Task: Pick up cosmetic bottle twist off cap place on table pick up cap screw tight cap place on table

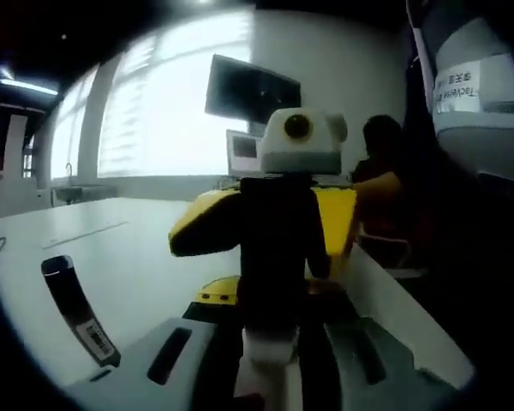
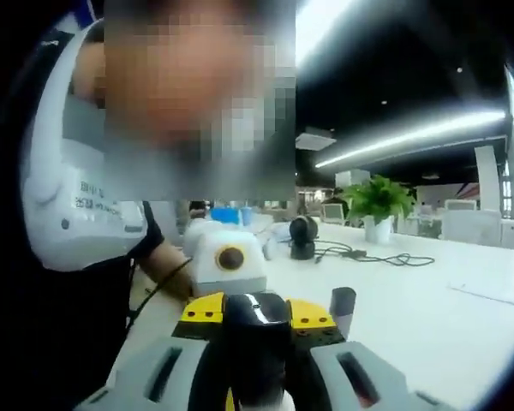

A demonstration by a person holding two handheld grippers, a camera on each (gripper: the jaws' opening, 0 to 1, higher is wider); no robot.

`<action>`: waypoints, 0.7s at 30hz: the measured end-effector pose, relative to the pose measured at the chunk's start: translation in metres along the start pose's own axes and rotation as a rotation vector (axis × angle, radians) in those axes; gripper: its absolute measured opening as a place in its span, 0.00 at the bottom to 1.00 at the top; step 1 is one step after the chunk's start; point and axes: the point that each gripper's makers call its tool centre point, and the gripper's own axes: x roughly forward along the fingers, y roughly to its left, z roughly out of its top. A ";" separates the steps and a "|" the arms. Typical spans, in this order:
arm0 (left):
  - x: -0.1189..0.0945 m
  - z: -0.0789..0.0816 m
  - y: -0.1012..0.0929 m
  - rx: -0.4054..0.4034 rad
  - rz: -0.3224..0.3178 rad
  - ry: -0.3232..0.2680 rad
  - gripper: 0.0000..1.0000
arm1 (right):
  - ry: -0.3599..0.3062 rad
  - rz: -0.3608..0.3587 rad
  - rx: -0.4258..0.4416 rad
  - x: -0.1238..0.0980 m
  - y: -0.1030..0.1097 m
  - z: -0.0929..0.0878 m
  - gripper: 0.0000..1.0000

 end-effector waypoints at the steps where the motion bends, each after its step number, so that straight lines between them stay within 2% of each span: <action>1: 0.000 0.000 0.000 0.001 0.001 0.000 0.12 | 0.002 -0.003 -0.001 0.000 -0.001 0.000 0.17; 4: 0.001 0.000 -0.001 -0.004 -0.013 -0.007 0.13 | 0.002 0.001 -0.002 0.002 -0.014 -0.001 0.17; 8: 0.001 0.000 0.000 -0.008 -0.016 -0.012 0.13 | -0.001 0.005 -0.004 0.002 -0.013 -0.001 0.17; 9: 0.001 0.000 0.000 -0.009 -0.018 -0.015 0.13 | -0.002 0.009 -0.003 0.036 0.032 -0.008 0.17; 18: 0.001 0.000 0.003 -0.023 -0.020 -0.022 0.14 | -0.013 0.020 0.000 0.041 0.035 -0.009 0.18; 20: 0.000 0.000 0.002 -0.017 -0.023 -0.025 0.14 | -0.008 0.024 -0.010 0.041 0.035 -0.010 0.19; 21: 0.001 0.000 0.002 -0.016 -0.024 -0.026 0.14 | 0.017 0.032 -0.034 0.040 0.036 -0.014 0.19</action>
